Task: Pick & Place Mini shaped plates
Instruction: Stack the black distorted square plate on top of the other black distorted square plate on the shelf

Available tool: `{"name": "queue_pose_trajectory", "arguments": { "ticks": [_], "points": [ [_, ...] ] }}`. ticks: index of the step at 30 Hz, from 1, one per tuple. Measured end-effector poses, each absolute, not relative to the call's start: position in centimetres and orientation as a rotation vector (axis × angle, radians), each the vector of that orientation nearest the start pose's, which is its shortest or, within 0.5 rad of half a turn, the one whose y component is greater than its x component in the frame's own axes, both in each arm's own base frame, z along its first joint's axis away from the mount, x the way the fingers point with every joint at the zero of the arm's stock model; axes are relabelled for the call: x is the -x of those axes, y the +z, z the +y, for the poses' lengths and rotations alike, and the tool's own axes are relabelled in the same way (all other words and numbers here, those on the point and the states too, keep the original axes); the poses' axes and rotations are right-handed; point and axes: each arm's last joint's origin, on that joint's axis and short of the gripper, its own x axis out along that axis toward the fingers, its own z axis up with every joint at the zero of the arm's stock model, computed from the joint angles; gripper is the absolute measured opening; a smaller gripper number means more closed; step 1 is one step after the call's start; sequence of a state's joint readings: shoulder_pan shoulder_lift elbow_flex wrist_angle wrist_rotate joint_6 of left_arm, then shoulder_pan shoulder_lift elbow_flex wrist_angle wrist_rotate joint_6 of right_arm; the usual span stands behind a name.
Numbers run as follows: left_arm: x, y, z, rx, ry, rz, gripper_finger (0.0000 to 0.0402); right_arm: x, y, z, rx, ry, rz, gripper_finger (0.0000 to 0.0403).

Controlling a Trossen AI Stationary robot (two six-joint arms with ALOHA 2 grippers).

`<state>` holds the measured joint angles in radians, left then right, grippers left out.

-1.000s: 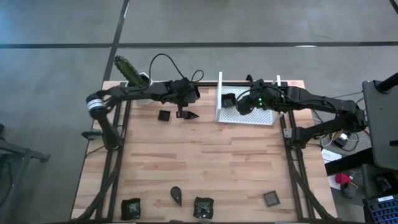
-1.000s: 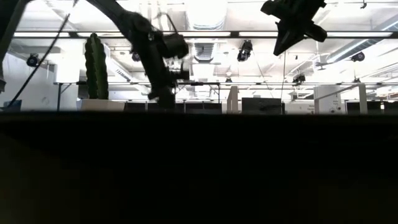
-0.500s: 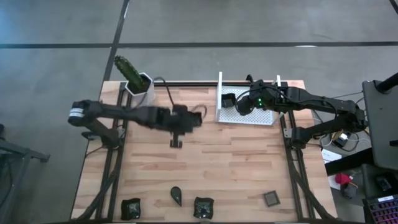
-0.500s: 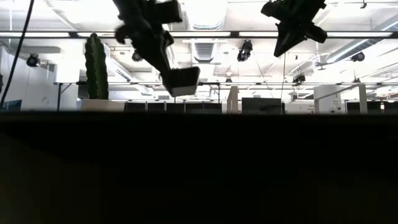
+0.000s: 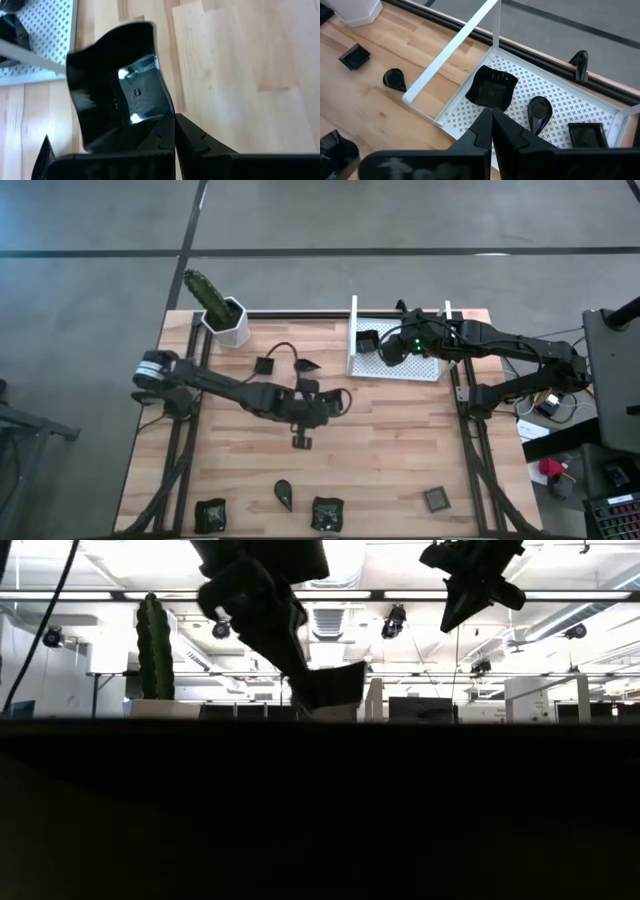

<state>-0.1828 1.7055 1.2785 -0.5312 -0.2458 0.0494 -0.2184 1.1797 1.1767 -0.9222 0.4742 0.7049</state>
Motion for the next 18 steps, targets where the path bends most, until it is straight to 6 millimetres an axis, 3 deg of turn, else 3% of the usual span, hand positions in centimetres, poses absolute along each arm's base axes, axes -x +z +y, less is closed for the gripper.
{"name": "queue_pose_trajectory", "arguments": {
  "ticks": [18],
  "points": [
    [-41.0,18.8,-6.9,-0.29,-0.008,1.046,0.0,-21.3,33.2,-6.0,-0.459,-0.9,0.695,0.0008]
  ]
}}
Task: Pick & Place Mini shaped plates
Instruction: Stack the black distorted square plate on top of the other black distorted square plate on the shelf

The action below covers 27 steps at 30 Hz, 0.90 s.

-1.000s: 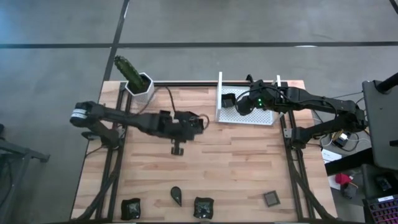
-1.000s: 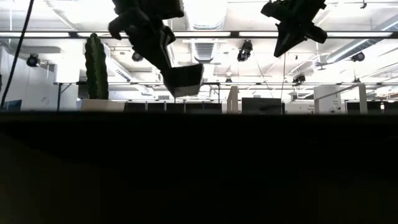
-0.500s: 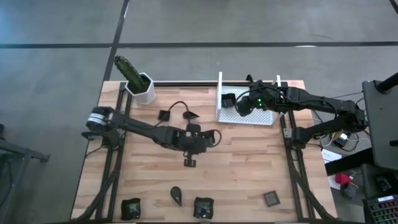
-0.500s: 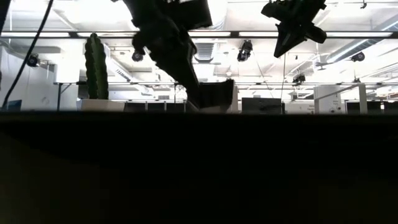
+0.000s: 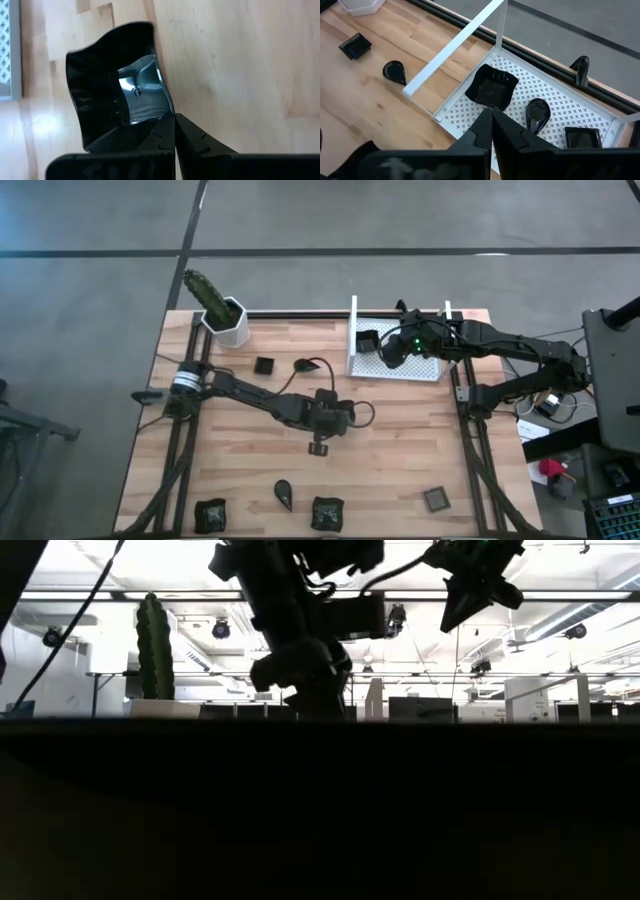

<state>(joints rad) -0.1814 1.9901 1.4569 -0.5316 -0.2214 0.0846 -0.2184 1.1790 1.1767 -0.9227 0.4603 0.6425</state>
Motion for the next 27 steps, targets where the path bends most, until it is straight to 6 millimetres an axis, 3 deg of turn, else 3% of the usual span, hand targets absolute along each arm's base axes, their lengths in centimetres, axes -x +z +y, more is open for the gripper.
{"name": "queue_pose_trajectory", "arguments": {
  "ticks": [9,16,27],
  "points": [
    [-41.8,17.3,-7.2,-0.301,-0.049,1.074,0.0,-21.2,33.2,-6.0,-0.446,-0.895,0.701,0.0008],
    [-42.0,17.6,-7.3,-0.301,-0.051,1.064,0.0005,-21.2,33.2,-6.0,-0.446,-0.894,0.701,0.0008],
    [-42.6,19.2,-7.5,-0.346,-0.071,1.031,0.0071,-21.2,33.2,-6.0,-0.445,-0.894,0.701,0.0008]
  ]
}}
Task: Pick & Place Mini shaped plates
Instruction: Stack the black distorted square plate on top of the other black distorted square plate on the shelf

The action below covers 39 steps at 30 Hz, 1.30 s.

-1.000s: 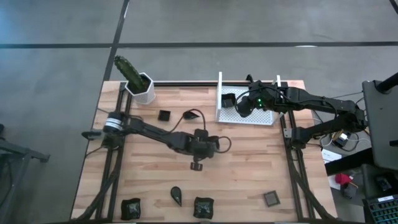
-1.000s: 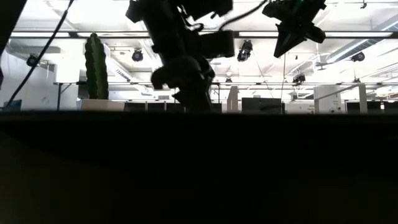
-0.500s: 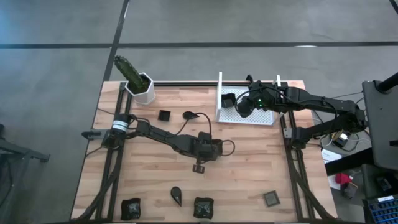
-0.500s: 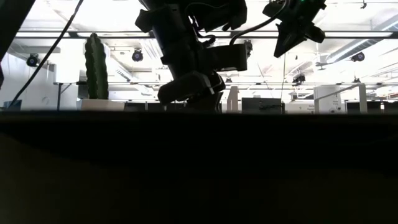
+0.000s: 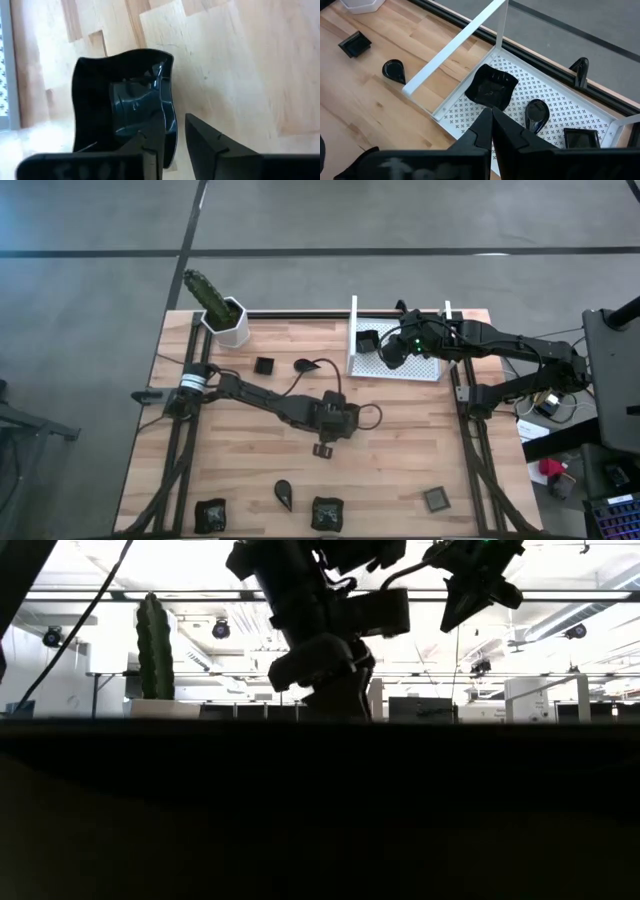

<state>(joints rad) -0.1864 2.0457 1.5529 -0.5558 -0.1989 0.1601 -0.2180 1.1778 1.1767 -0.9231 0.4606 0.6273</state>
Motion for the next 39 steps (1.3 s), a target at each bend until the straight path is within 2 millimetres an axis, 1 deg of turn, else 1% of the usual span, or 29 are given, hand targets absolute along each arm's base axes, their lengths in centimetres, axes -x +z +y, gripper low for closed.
{"name": "queue_pose_trajectory", "arguments": {
  "ticks": [7,14,17,21,26,28,30,34,39],
  "points": [
    [-42.5,21.2,-7.3,-0.429,-0.055,1.091,0.0078,-21.2,33.2,-6.0,-0.448,-0.889,0.703,0.0008],
    [-41.4,23.3,-6.7,-0.467,0.008,1.183,0.0078,-21.4,33.1,-5.8,-0.434,-0.782,0.757,0.0008],
    [-40.6,24.9,-6.3,-0.465,0.046,1.158,0.0078,-21.4,33.0,-5.6,-0.428,-0.732,0.782,0.0008],
    [-39.2,27.6,-5.6,-0.444,0.115,1.098,0.0078,-21.6,32.5,-5.2,-0.383,-0.597,0.836,0.0008],
    [-36.7,31.3,-4.6,-0.409,0.212,1.001,0.0078,-22.7,30.7,-4.1,-0.337,-0.349,0.843,0.0008],
    [-35.4,32.4,-4.2,-0.391,0.252,0.972,0.0078,-23.2,29.7,-3.4,-0.338,-0.245,0.823,0.0008],
    [-34.0,33.4,-3.9,-0.378,0.297,0.939,0.0078,-23.7,28.7,-2.8,-0.342,-0.175,0.793,0.0008],
    [-31.1,34.9,-3.3,-0.337,0.365,0.867,0.0078,-24.2,27.0,-1.8,-0.343,-0.121,0.736,0.0008],
    [-27.9,35.5,-2.8,-0.266,0.4,0.769,0.0078,-24.2,25.6,-1.3,-0.317,-0.096,0.717,0.0008]
  ]
}}
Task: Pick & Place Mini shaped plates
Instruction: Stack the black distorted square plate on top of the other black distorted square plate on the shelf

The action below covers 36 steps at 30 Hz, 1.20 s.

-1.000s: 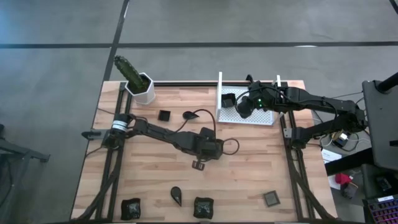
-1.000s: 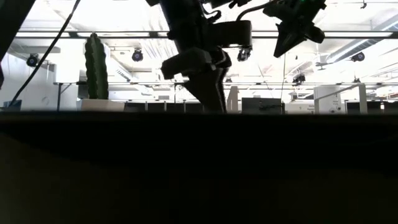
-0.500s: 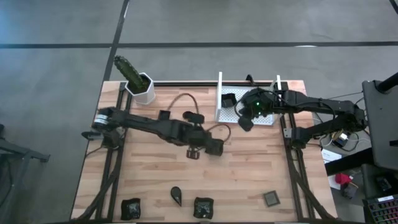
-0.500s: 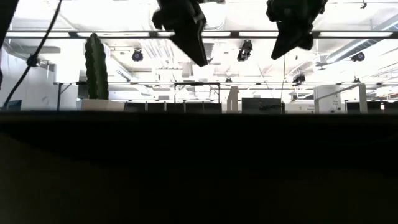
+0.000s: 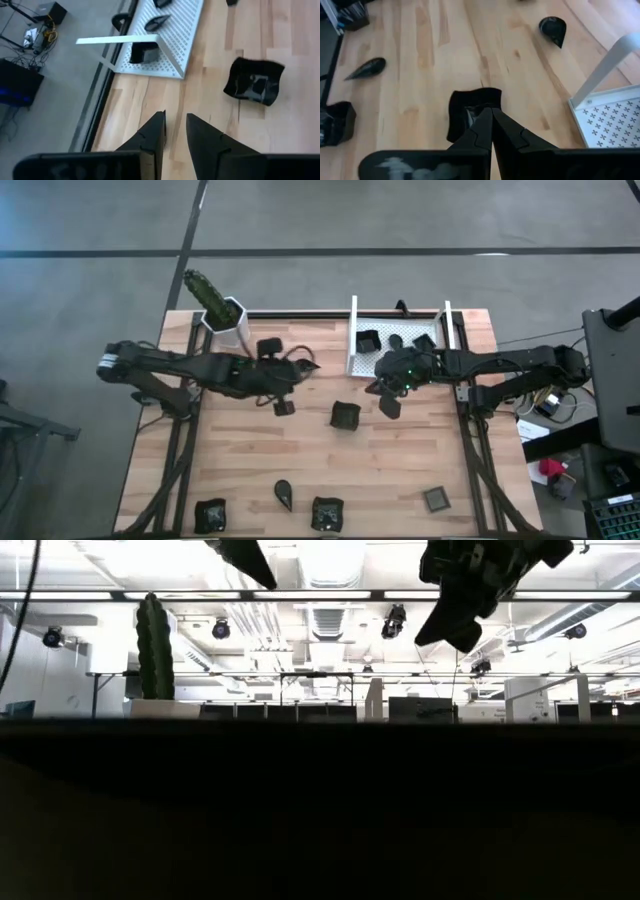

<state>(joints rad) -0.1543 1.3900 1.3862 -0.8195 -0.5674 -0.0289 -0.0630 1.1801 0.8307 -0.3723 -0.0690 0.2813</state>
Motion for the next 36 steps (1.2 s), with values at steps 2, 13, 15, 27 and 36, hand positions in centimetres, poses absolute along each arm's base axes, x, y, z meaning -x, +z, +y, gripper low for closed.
{"name": "queue_pose_trajectory", "arguments": {
  "ticks": [2,13,15,27,36],
  "points": [
    [-27.0,35.4,-2.6,-0.243,0.405,0.728,0.0078,-24.2,25.2,-1.2,-0.299,-0.086,0.728,0.0009],
    [-23.9,35.1,-2.1,-0.17,0.416,0.588,0.0078,-25.9,22.4,-1.0,-0.276,-0.104,0.839,0.0072],
    [-23.6,35.2,-2.1,-0.166,0.417,0.579,0.0078,-26.6,21.6,-1.1,-0.25,-0.105,0.871,0.0086],
    [-23.4,35.5,-2.1,-0.166,0.417,0.568,0.0078,-30.9,17.8,-1.3,-0.172,-0.081,0.973,0.0099],
    [-23.4,35.4,-2.1,-0.173,0.416,0.571,0.0078,-32.9,16.1,-1.4,-0.158,-0.081,1.028,0.0086]
  ]
}}
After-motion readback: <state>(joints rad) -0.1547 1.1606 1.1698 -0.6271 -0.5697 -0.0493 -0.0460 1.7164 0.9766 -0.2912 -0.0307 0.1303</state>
